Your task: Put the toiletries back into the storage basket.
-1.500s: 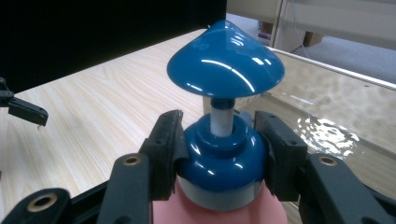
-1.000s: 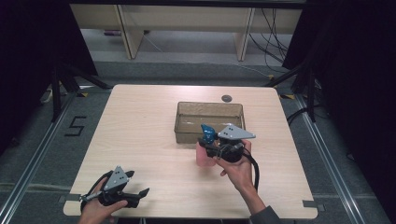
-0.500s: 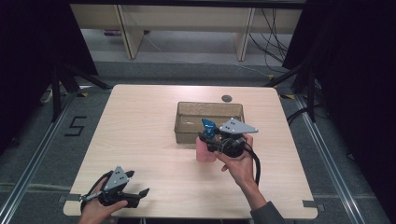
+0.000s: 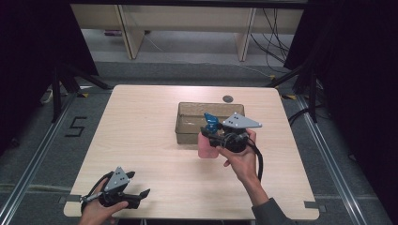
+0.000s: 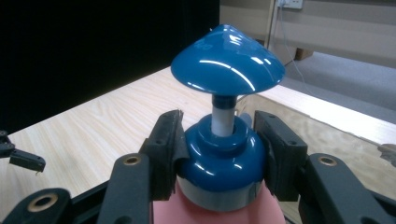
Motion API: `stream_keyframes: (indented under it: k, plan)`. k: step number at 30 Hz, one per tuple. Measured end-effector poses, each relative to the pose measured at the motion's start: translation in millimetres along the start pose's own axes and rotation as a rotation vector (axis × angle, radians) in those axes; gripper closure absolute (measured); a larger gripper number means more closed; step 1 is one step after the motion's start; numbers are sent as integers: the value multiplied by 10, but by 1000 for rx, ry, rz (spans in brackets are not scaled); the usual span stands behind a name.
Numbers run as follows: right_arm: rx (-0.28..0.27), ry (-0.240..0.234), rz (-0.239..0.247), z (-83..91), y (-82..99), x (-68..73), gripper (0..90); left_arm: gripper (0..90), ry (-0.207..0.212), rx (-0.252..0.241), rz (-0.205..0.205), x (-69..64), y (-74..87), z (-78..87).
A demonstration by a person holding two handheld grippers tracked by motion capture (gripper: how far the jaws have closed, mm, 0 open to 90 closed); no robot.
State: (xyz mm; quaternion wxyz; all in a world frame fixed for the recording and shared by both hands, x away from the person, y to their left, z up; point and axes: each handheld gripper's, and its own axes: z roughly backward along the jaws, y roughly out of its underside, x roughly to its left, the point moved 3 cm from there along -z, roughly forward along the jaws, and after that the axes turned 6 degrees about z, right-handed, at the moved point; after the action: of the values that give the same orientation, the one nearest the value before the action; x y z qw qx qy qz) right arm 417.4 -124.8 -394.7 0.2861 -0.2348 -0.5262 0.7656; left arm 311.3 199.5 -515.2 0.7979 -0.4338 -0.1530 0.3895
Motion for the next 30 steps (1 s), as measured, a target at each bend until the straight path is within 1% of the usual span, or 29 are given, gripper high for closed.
stream_keyframes:
  k: [1, 2, 3, 4, 5, 6, 7, 8, 9, 10, 11, 12, 13, 14, 16, 17, 18, 19, 20, 21, 22, 23, 24, 25, 26, 27, 28, 29, 30]
  plan:
    - [-3, 7, 1, -4, -10, -9, 535, 149, 0, 1, 0, -1, 2, 0]
    - [-7, -3, 8, -11, -24, -19, 535, 149, -9, 15, -25, 18, 3, 6]
    - [-4, 5, 5, -7, -39, -24, 535, 149, -5, 16, -48, 34, -2, 4]
    - [-4, 19, 12, -2, -57, -40, 535, 149, -1, 21, -44, 31, -1, 6]
    - [-7, 21, 25, 0, -77, -61, 535, 149, 1, 9, -16, 9, 3, -2]
    - [-17, 19, 12, 1, -95, -70, 535, 149, -3, 9, -9, 3, 4, 0]
    - [-14, 15, 9, 8, -113, -80, 535, 149, 2, 7, -8, 4, 3, -4]
    - [-23, 14, 14, 9, -133, -99, 535, 149, 1, 7, -8, 4, 4, -5]
    - [-24, 29, 17, 18, -149, -119, 535, 149, 1, 10, -8, 3, 6, -5]
    - [-20, 25, 8, 24, -162, -127, 535, 149, -1, 28, -30, 16, 6, 7]
    - [-25, 30, -6, 28, -172, -136, 535, 149, 1, 19, -20, 7, 5, 1]
    - [-29, 30, -1, 27, -181, -153, 535, 149, 0, 27, -31, 13, 5, 7]
    - [-31, 27, 1, 28, -185, -171, 535, 149, 0, 26, -30, 12, 5, 7]
    - [-32, 38, 1, 29, -187, -188, 535, 149, 1, 26, -31, 14, 5, 7]
    - [-32, 37, -9, 31, -186, -220, 535, 149, 0, 24, -29, 16, 5, 6]
    - [-28, 47, -1, 36, -186, -247, 535, 149, 1, 24, -29, 16, 5, 6]
    - [-28, 51, -24, 42, -183, -256, 535, 149, 1, 26, -29, 15, 6, 6]
    - [-25, 57, -23, 44, -183, -275, 535, 149, 2, 19, -18, 6, 6, -1]
    - [-31, 58, -22, 43, -186, -296, 535, 149, 2, 19, -15, 5, 6, -1]
    - [-37, 63, -11, 41, -190, -328, 535, 149, 1, 18, -16, 6, 6, -2]
    - [-33, 75, -22, 46, -193, -345, 535, 149, 1, 19, -16, 6, 7, -1]
    - [-32, 75, -26, 50, -196, -371, 535, 149, -1, 28, -30, 15, 6, 7]
    - [-28, 86, -14, 57, -200, -401, 535, 149, 0, 25, -30, 14, 5, 8]
    - [-27, 85, -25, 55, -203, -418, 535, 149, 1, 25, -31, 14, 5, 8]
    - [-35, 99, -16, 57, -208, -456, 535, 149, 2, 18, -21, 6, 5, 1]
    - [-28, 97, -33, 59, -208, -470, 535, 149, 2, 26, -30, 12, 5, 7]
    - [-26, 95, -46, 57, -212, -492, 535, 149, 2, 26, -30, 11, 5, 6]
    - [-31, 105, -44, 54, -215, -524, 535, 149, 3, 25, -29, 11, 5, 6]
    - [-23, 117, -57, 64, -218, -540, 535, 149, 4, 18, -20, 4, 4, 1]
